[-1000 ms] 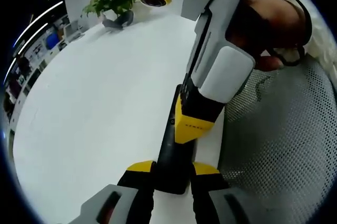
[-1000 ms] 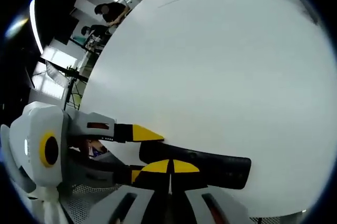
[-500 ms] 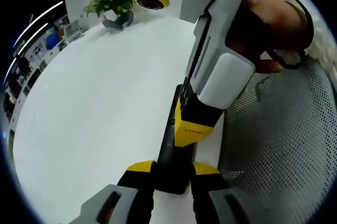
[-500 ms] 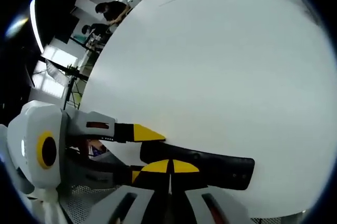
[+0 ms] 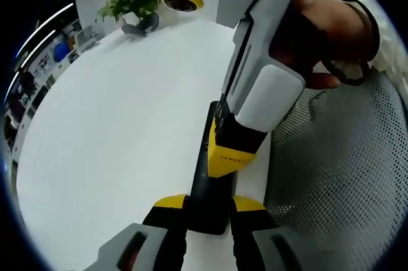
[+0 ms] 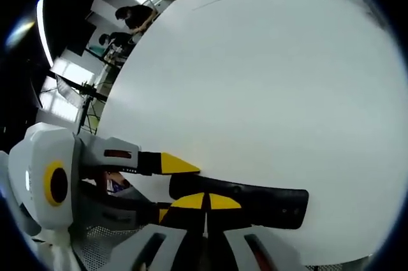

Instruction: Press the specified remote control buttons in sequence, fully releasing each button before pressing the next.

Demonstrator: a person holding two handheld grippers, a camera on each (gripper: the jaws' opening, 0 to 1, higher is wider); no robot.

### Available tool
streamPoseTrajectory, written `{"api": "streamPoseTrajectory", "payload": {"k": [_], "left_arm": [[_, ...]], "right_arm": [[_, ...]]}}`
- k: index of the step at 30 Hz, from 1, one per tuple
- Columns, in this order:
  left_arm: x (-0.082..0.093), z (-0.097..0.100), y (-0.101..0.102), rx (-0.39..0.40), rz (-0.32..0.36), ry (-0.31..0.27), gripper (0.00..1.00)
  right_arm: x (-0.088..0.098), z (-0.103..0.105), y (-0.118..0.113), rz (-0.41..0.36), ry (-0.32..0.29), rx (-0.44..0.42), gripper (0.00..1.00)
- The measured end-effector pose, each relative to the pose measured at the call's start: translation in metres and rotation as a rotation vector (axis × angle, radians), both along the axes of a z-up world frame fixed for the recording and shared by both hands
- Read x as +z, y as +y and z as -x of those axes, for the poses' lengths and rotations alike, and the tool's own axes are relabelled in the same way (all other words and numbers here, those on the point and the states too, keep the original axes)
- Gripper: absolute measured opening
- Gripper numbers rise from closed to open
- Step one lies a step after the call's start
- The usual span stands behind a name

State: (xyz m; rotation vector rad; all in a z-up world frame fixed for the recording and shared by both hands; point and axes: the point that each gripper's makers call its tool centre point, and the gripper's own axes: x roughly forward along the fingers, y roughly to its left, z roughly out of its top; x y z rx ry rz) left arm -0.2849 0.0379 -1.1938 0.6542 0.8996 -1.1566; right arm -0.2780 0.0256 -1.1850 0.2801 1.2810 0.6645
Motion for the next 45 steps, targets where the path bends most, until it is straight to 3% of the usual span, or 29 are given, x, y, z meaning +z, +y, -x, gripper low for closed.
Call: {"api": "streamPoseTrajectory", "payload": {"k": [5, 8, 17, 20, 22, 24, 28, 31, 33, 38, 40, 43, 45], "left_arm": [[0.000, 0.000, 0.000, 0.013, 0.027, -0.005, 0.25], [0.001, 0.000, -0.001, -0.005, 0.015, -0.015, 0.25], [0.000, -0.001, -0.001, -0.026, 0.006, -0.023, 0.24], [0.001, -0.001, -0.001, -0.032, 0.013, -0.028, 0.24], [0.001, -0.002, -0.001, -0.039, 0.013, -0.024, 0.24], [0.001, -0.004, -0.001, -0.059, 0.004, -0.038, 0.23], [0.003, -0.008, -0.002, -0.077, 0.004, -0.037, 0.23], [0.004, -0.011, -0.003, -0.084, 0.013, -0.035, 0.23], [0.006, -0.015, -0.004, -0.093, 0.012, -0.050, 0.23], [0.012, -0.029, -0.004, -0.110, 0.016, -0.060, 0.23], [0.016, -0.035, -0.004, -0.124, 0.015, -0.071, 0.23], [0.020, -0.045, -0.003, -0.141, 0.002, -0.085, 0.23], [0.021, -0.052, -0.001, -0.150, -0.003, -0.082, 0.23]], "right_arm": [[0.006, 0.002, -0.001, -0.006, -0.084, 0.009, 0.00], [0.024, -0.003, -0.002, -0.048, -0.137, -0.014, 0.00], [0.066, -0.021, -0.024, -0.061, -0.285, -0.074, 0.05], [0.080, -0.025, -0.033, -0.062, -0.361, -0.087, 0.06], [0.088, -0.023, -0.039, -0.070, -0.371, -0.097, 0.06], [0.098, -0.025, -0.047, -0.075, -0.429, -0.114, 0.08], [0.116, -0.025, -0.059, -0.092, -0.524, -0.138, 0.17], [0.133, -0.021, -0.062, -0.197, -0.541, -0.195, 0.23], [0.144, -0.023, -0.071, -0.218, -0.589, -0.247, 0.27], [0.159, -0.026, -0.095, -0.142, -0.752, -0.263, 0.58], [0.161, -0.026, -0.108, -0.096, -0.776, -0.288, 0.68], [0.164, -0.027, -0.126, -0.015, -0.812, -0.315, 0.71], [0.167, -0.026, -0.129, -0.007, -0.824, -0.320, 0.74]]}}
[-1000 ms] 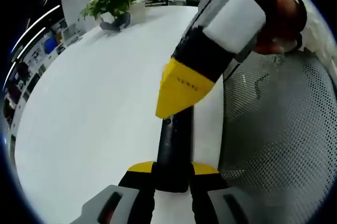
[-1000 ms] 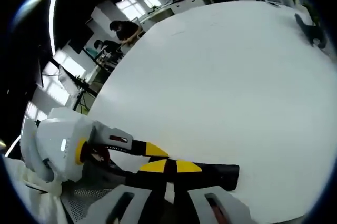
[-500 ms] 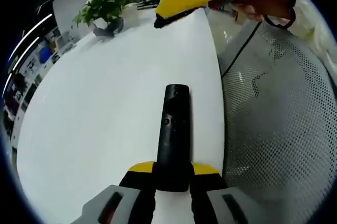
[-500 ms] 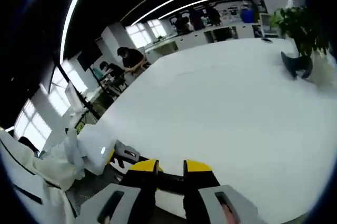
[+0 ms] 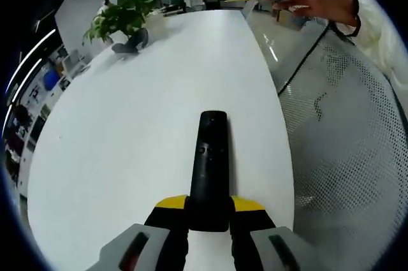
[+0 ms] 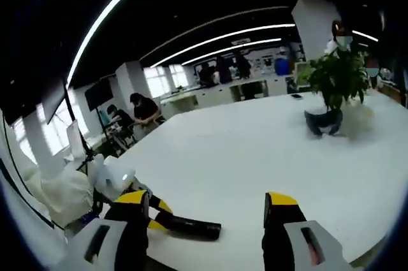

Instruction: Press the specified remote control buttons in sequence, fully releasing each button before pressing the next.

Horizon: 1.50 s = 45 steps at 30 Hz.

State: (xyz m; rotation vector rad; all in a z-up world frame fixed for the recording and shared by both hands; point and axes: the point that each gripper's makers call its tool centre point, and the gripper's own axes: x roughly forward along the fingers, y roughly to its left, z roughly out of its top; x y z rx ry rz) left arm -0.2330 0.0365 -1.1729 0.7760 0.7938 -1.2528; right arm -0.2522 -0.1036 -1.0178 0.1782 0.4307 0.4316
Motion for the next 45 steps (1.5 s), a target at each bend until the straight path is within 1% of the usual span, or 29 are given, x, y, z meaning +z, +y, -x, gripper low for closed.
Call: {"api": "streamPoseTrajectory", "payload": {"k": [3, 7, 11, 13, 14, 17, 20, 23, 29, 30, 31, 36, 42, 45], "left_arm": [[-0.001, -0.010, 0.003, -0.007, -0.006, 0.010, 0.23], [-0.003, -0.021, 0.005, -0.007, -0.011, 0.016, 0.23], [-0.004, -0.036, 0.008, -0.002, -0.019, 0.013, 0.23], [-0.003, -0.045, 0.008, -0.001, -0.021, 0.011, 0.23], [-0.002, -0.050, 0.009, -0.008, -0.026, 0.007, 0.23], [-0.001, -0.062, 0.009, -0.018, -0.039, 0.007, 0.23], [-0.001, -0.075, 0.009, -0.022, -0.044, 0.004, 0.23], [-0.003, -0.090, 0.010, -0.017, -0.052, 0.006, 0.23], [-0.005, -0.116, 0.012, -0.018, -0.065, 0.000, 0.23], [-0.004, -0.122, 0.012, -0.012, -0.065, 0.003, 0.23], [-0.004, -0.124, 0.012, -0.011, -0.066, 0.004, 0.23], [-0.005, -0.148, 0.015, -0.014, -0.081, -0.010, 0.23], [-0.011, -0.173, 0.020, -0.012, -0.106, -0.014, 0.23], [-0.012, -0.188, 0.022, 0.010, -0.112, -0.017, 0.23]], "right_arm": [[0.001, 0.002, -0.003, 0.021, 0.003, -0.004, 0.76], [0.002, 0.004, -0.008, 0.067, -0.014, -0.019, 0.81], [0.002, 0.002, -0.016, 0.066, -0.015, -0.058, 0.83], [0.001, 0.001, -0.019, 0.050, -0.008, -0.065, 0.83], [0.000, 0.001, -0.021, 0.048, 0.001, -0.072, 0.83], [0.000, 0.001, -0.027, 0.063, -0.003, -0.089, 0.83], [0.000, 0.001, -0.035, 0.063, 0.006, -0.113, 0.78], [0.002, -0.001, -0.042, 0.066, -0.004, -0.146, 0.82], [-0.001, -0.003, -0.048, 0.095, 0.002, -0.173, 0.80], [-0.001, -0.003, -0.049, 0.096, 0.003, -0.178, 0.80], [-0.001, -0.003, -0.049, 0.091, 0.005, -0.181, 0.80], [-0.002, -0.006, -0.050, 0.099, 0.007, -0.201, 0.80], [-0.003, -0.009, -0.050, 0.104, 0.010, -0.206, 0.79], [-0.005, -0.012, -0.048, 0.090, 0.020, -0.205, 0.79]]}}
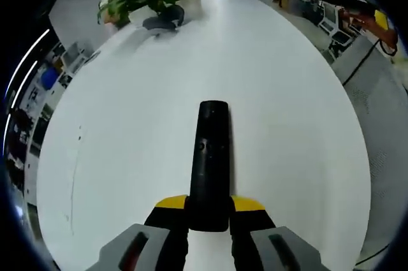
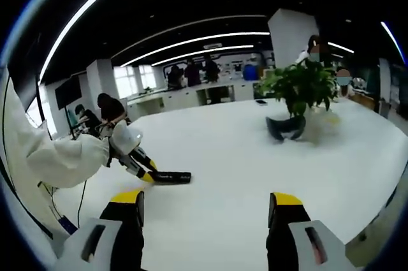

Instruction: Press the specified remote control buttons in sequence, fully releasing each button before pressing the next.

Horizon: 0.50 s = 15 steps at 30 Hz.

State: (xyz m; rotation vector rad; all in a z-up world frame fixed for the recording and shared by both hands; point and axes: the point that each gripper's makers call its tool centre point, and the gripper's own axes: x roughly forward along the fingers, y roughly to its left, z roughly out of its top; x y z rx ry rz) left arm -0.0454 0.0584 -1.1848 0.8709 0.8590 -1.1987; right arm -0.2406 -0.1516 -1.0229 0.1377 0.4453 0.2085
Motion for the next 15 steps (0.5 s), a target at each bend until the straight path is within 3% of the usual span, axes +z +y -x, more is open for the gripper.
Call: {"api": "streamPoseTrajectory", "payload": {"k": [8, 15], "left_arm": [[-0.002, -0.028, 0.006, 0.030, -0.021, 0.002, 0.23], [-0.011, -0.040, 0.012, -0.005, -0.082, 0.013, 0.23]], "right_arm": [[-0.009, -0.006, 0.008, 0.012, 0.041, 0.037, 0.79], [-0.013, -0.006, 0.010, 0.034, 0.051, 0.050, 0.78]]}}
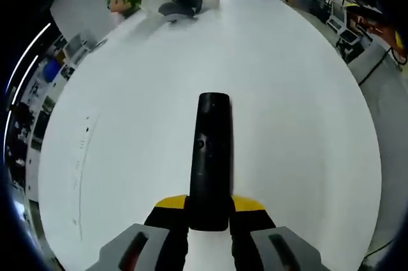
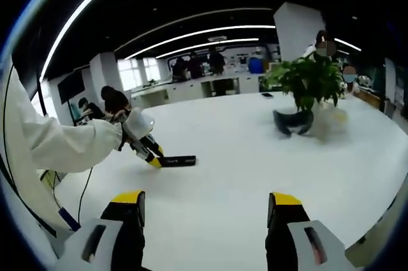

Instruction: Press the specified remote control buttons in sequence, fully releasing each button before pressing the next.

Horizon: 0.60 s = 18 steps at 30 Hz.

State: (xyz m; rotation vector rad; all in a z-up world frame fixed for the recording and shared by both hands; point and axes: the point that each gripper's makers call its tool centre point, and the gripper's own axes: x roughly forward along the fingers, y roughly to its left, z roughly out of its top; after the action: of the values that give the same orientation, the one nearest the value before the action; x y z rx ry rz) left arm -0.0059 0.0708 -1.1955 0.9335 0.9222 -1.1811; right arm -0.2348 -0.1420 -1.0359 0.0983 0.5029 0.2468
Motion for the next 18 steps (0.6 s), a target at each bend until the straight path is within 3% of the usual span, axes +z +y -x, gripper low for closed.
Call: {"api": "streamPoseTrajectory", "payload": {"k": [4, 6, 10, 12, 15, 18], "left_arm": [[0.002, -0.002, -0.002, 0.003, 0.033, 0.022, 0.24], [0.001, -0.001, -0.002, 0.061, 0.039, 0.052, 0.25], [0.006, -0.020, 0.004, 0.119, 0.033, -0.060, 0.45], [0.005, -0.017, 0.005, 0.153, 0.029, -0.049, 0.47], [0.006, -0.018, 0.010, 0.245, 0.053, -0.090, 0.49], [0.009, -0.004, 0.019, 0.293, 0.049, -0.069, 0.57]], "right_arm": [[-0.002, 0.000, 0.001, 0.017, 0.000, 0.009, 0.79], [-0.001, -0.001, 0.003, -0.004, -0.007, 0.011, 0.79], [0.000, -0.003, 0.010, 0.012, -0.015, 0.033, 0.79], [0.000, -0.003, 0.012, 0.022, -0.016, 0.041, 0.79], [0.003, -0.003, 0.013, 0.001, -0.029, 0.042, 0.79], [0.006, -0.001, 0.014, -0.002, -0.038, 0.047, 0.80]]}}
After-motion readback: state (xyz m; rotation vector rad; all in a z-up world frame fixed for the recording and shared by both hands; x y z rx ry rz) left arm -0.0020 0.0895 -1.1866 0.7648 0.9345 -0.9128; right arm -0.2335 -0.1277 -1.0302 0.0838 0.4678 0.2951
